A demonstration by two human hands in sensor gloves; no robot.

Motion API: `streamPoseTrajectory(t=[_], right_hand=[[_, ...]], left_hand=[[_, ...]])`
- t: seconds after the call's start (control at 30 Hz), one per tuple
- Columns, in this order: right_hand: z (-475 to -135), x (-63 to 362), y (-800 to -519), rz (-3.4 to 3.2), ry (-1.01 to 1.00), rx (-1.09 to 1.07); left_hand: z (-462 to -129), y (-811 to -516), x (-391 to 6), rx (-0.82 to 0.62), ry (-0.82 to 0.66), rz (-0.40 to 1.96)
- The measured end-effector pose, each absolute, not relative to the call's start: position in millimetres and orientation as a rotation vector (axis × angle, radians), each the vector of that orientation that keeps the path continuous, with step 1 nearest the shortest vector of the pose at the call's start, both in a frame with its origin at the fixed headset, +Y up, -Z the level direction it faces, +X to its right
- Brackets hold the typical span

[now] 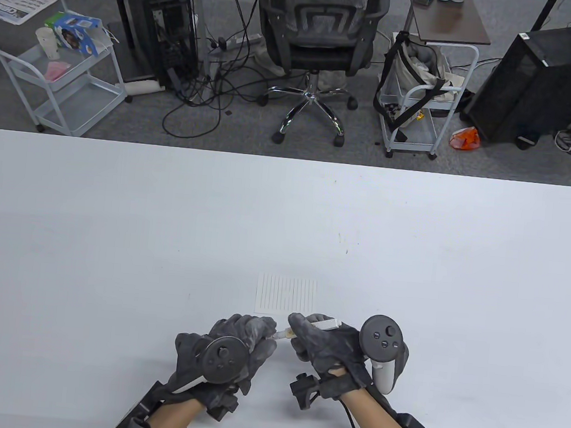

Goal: Squeeze and apply correction pen on text

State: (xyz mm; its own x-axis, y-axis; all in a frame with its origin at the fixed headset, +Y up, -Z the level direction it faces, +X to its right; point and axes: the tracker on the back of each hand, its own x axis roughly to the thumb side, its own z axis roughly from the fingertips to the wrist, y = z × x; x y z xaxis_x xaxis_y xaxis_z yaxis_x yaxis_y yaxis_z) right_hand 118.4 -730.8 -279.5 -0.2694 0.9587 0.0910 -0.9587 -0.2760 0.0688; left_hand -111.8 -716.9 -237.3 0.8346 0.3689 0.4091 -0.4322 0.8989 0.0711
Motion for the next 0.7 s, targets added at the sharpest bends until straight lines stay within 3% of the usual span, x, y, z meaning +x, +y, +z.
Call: streamPoseTrajectory(t=[0.7], right_hand=[[-285, 111, -748, 1.797, 0.142, 0.070]], left_hand=[[-248, -717, -111, 0.122, -0.365, 0.411]])
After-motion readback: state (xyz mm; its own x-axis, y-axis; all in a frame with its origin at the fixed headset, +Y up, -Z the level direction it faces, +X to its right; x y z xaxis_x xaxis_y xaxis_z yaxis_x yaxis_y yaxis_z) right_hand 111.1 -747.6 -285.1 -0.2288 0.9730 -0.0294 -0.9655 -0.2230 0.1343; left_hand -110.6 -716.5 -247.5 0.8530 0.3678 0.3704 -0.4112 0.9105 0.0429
